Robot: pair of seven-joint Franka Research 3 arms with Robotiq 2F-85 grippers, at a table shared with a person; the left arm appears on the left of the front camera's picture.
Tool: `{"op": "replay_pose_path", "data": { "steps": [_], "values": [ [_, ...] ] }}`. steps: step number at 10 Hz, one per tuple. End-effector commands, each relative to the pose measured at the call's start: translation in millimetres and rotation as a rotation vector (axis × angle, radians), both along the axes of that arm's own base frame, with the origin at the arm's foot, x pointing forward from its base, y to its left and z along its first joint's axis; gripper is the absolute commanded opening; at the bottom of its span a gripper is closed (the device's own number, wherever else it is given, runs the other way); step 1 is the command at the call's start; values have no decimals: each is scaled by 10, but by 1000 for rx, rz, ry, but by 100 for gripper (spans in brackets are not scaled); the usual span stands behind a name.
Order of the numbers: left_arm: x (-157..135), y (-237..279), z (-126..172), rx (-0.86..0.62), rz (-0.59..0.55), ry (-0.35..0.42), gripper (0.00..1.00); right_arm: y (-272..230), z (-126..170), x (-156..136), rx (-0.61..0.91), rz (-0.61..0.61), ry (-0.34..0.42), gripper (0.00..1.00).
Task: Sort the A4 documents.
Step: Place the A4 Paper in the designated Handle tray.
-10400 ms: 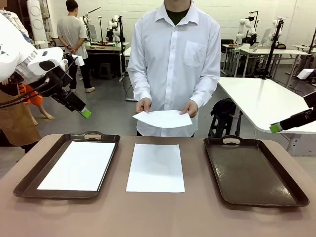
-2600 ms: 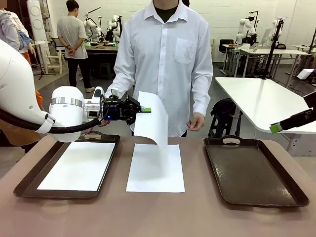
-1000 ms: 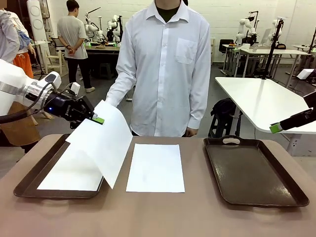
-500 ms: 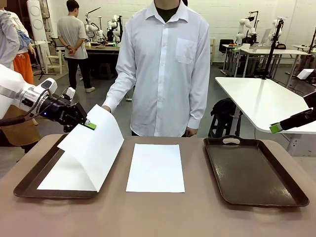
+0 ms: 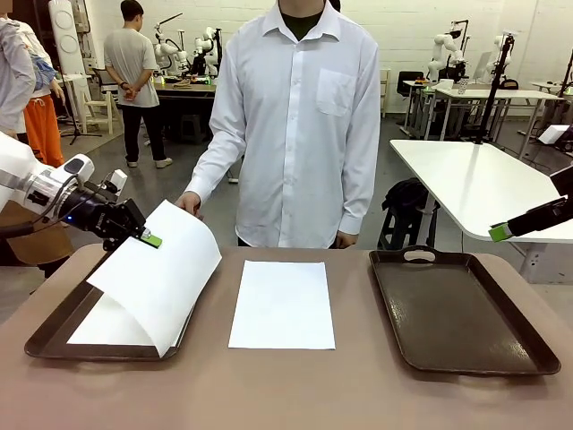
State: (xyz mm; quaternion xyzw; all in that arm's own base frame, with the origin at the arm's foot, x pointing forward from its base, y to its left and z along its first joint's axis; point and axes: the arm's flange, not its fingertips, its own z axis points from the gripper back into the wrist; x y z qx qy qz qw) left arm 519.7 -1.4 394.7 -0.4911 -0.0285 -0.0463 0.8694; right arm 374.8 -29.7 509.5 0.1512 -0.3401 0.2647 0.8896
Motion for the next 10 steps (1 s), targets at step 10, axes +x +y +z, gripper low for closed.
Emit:
{"op": "replay_pose_path", "data": {
  "steps": [10],
  "values": [
    [29,455,-435,173,160,91,1,-11,-24,22,16,12,-3,100]
  ]
}}
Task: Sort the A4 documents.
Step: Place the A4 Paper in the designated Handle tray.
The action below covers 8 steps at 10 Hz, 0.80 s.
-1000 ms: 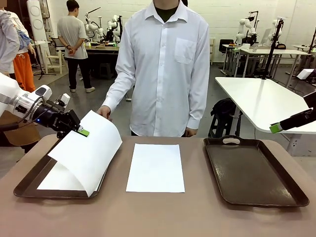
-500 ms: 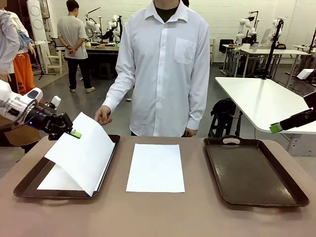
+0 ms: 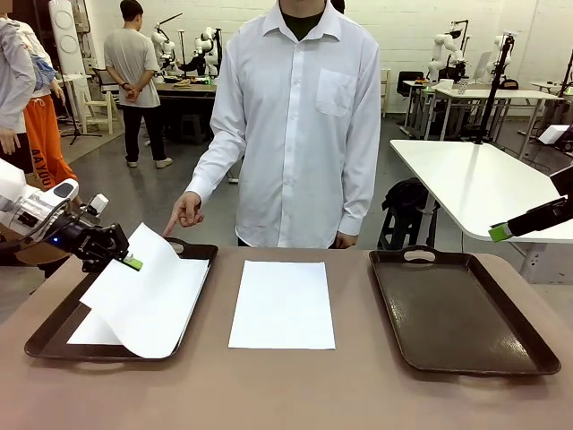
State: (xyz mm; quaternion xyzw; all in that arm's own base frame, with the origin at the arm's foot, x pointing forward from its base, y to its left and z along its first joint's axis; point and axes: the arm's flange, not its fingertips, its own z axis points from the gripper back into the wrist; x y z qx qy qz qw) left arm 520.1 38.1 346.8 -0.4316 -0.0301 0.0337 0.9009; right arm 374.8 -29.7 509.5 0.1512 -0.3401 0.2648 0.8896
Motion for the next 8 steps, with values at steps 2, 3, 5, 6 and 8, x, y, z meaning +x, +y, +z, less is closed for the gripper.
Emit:
{"op": "replay_pose_path", "data": {
  "steps": [2,3,5,6,8],
  "values": [
    [53,118,14,122,18,67,1,-11,-24,22,16,12,-3,100],
    [85,120,4,121,-1,79,1,-11,-24,22,16,12,-3,100],
    [171,93,-44,138,-26,90,1,-11,-24,22,16,12,-3,100],
    [234,79,-94,146,-34,99,1,-11,-24,22,16,12,-3,100],
    [342,93,-122,159,-49,92,1,-11,-24,22,16,12,-3,100]
  ]
}}
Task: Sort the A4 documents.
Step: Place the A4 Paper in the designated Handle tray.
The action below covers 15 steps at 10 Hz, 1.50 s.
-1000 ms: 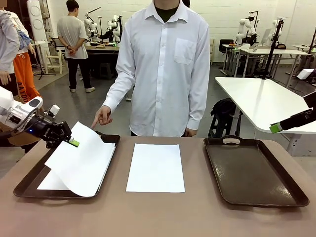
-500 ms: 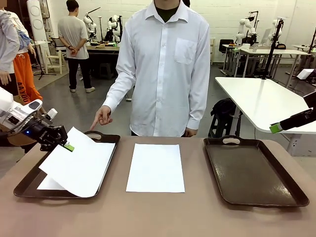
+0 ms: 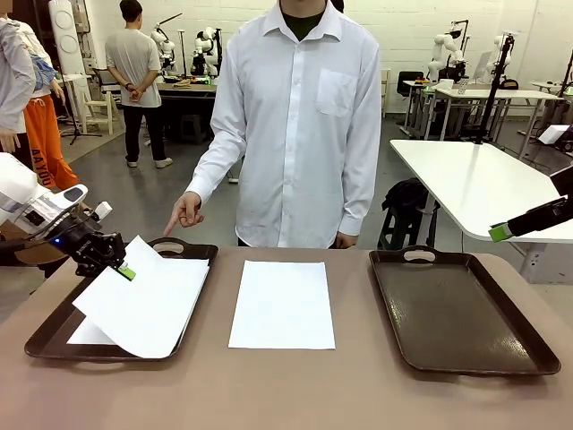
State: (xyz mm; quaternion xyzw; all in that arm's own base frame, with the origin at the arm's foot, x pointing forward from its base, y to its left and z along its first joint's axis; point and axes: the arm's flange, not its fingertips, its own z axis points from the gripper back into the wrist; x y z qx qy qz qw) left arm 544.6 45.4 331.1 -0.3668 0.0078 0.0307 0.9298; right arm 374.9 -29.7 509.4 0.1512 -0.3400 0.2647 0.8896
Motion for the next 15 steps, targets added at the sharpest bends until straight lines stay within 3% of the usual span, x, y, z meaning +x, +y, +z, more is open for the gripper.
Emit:
{"op": "replay_pose_path", "data": {
  "steps": [1,3,4,5,6,7,8,9,10,11,12,15],
  "values": [
    [126,15,33,31,-16,22,1,-11,-24,22,16,12,-3,100],
    [139,6,55,49,2,29,4,-11,-24,22,16,12,-3,100],
    [129,9,68,76,-19,31,20,-11,-24,22,16,12,-3,100],
    [120,9,83,86,-23,30,23,-11,-24,22,16,12,-3,100],
    [115,8,96,93,-27,31,40,-11,-24,22,16,12,-3,100],
    [110,11,111,101,-27,31,43,-11,-24,22,16,12,-3,100],
    [100,34,140,135,-11,30,59,-11,-24,22,16,12,-3,100],
    [88,45,173,175,-3,36,62,-11,-24,22,16,12,-3,100],
    [84,52,189,198,0,50,78,-11,-24,22,16,12,-3,100],
    [86,49,207,232,3,58,81,-11,-24,22,16,12,-3,100],
    [86,51,238,276,7,62,98,-11,-24,22,16,12,-3,100],
    [120,28,318,319,-3,53,100,-11,-24,22,16,12,-3,100]
  ]
}}
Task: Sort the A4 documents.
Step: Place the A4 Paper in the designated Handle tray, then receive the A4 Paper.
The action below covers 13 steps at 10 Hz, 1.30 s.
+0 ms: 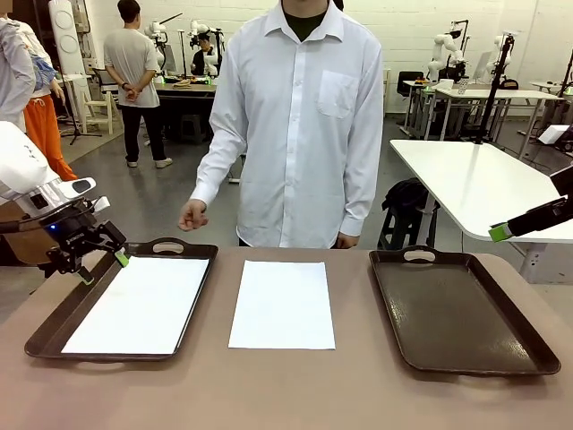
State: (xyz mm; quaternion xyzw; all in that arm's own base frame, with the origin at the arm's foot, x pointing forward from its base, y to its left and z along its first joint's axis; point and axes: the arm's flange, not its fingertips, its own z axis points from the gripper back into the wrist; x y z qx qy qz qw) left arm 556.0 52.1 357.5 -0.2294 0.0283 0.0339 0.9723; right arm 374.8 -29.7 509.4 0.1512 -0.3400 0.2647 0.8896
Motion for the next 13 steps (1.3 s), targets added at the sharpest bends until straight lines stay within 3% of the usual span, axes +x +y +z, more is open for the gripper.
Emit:
{"op": "replay_pose_path", "data": {
  "steps": [1,3,4,5,13],
  "values": [
    [8,-35,60,34,12,2,100,-11,-24,22,16,12,-3,100],
    [11,-88,38,-74,53,-8,100,-11,-24,22,16,12,-3,100],
    [-22,-89,-31,-100,182,-33,100,-11,-24,22,16,12,-3,100],
    [13,-47,22,-18,11,-8,100,-11,-24,22,16,12,-3,100],
    [13,-47,22,-18,11,-8,100,-11,-24,22,16,12,-3,100]
  ]
}}
